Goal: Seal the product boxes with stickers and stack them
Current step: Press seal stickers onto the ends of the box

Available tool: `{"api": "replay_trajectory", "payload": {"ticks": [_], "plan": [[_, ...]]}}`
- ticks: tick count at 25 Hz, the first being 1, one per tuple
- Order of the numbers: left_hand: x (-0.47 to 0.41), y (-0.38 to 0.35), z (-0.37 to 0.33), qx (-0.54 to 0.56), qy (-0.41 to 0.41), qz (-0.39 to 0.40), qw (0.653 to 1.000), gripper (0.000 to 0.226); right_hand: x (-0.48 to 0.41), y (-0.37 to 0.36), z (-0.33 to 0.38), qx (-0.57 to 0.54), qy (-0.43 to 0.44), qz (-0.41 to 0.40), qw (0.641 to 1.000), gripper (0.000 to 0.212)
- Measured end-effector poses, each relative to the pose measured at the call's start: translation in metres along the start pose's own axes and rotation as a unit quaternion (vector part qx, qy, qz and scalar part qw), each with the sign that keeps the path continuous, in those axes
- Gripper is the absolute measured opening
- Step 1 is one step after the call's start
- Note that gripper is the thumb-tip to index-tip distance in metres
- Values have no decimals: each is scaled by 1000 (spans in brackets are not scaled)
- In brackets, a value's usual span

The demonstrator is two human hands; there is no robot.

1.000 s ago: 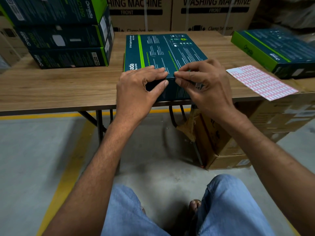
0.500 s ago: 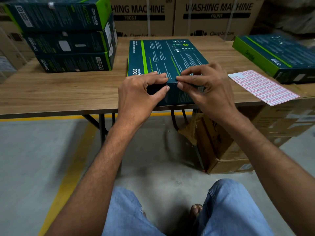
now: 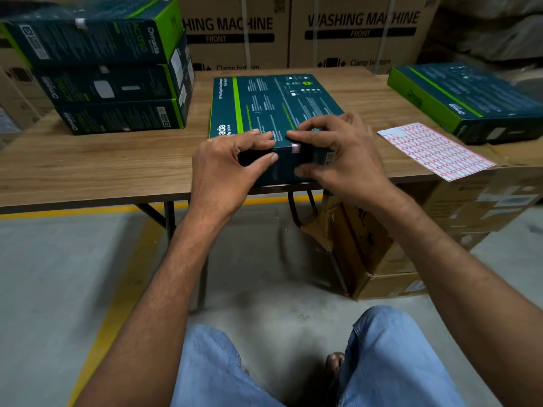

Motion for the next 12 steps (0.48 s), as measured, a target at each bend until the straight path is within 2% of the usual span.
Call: {"api": "replay_trajectory", "payload": {"ticks": [2, 6, 12], "plan": [[1, 4, -1, -1, 9, 19, 1000, 34, 8, 7, -3, -3, -14, 3, 1000, 55], [1, 17, 2, -68, 8, 37, 997, 43, 16, 14, -17, -18, -80, -13, 997, 48], [3, 14, 8, -57, 25, -6, 998, 40, 22, 0, -9, -15, -78, -135, 988, 29]]}}
Point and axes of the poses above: each hand's wrist, its own x-axis away from the middle knuckle, its own y-axis out of the back of the hand, z = x × y, the point moved 2 cm from there along -x, towards the middle knuckle, and after that the axes turned 9 degrees about x, right-handed, at the moved point
